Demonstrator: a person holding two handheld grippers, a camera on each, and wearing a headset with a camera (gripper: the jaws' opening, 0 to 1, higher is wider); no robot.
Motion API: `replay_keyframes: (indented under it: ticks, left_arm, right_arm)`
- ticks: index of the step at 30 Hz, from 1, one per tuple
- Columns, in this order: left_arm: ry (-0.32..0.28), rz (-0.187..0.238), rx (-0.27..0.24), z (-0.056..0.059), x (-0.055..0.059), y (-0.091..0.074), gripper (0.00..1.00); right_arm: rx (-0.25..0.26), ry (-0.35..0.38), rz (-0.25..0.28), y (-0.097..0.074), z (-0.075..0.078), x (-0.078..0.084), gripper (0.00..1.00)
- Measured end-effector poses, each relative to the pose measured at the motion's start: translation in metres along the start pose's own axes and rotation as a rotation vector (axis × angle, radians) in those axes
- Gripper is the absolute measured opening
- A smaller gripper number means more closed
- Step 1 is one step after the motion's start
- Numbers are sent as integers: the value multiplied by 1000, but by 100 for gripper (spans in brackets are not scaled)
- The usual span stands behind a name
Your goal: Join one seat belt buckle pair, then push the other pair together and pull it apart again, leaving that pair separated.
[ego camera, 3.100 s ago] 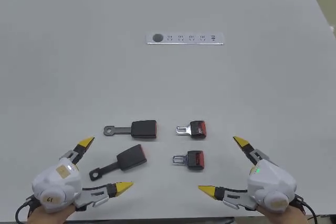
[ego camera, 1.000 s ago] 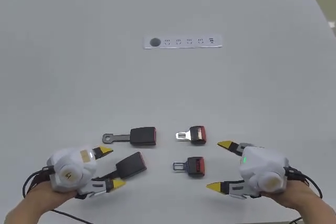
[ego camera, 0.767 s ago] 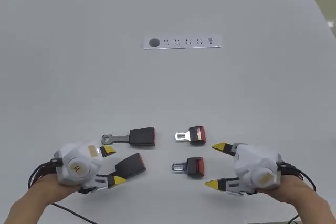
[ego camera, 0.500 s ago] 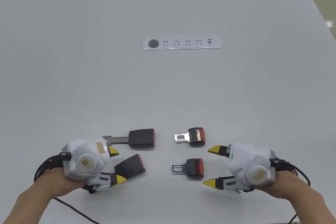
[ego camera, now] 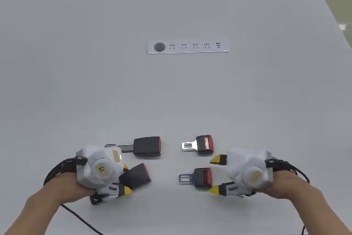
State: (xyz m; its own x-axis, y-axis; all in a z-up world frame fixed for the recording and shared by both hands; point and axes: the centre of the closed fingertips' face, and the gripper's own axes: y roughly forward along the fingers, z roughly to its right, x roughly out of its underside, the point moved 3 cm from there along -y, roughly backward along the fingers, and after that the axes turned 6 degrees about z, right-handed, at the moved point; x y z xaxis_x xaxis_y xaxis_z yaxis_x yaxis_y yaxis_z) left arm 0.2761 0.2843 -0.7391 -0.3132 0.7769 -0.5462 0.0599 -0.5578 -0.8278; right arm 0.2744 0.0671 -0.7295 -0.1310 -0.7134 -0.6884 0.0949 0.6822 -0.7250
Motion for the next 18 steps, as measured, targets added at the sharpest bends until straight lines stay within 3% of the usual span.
replay_keyframes:
  ticks: [10,18]
  left_arm:
    - [11,-26,0,-1,3,3,34]
    - [53,-38,12,0,4,4,33]
  right_arm:
    - [-30,-11,-40,10,4,8,34]
    - [-38,-15,-49,12,2,9,32]
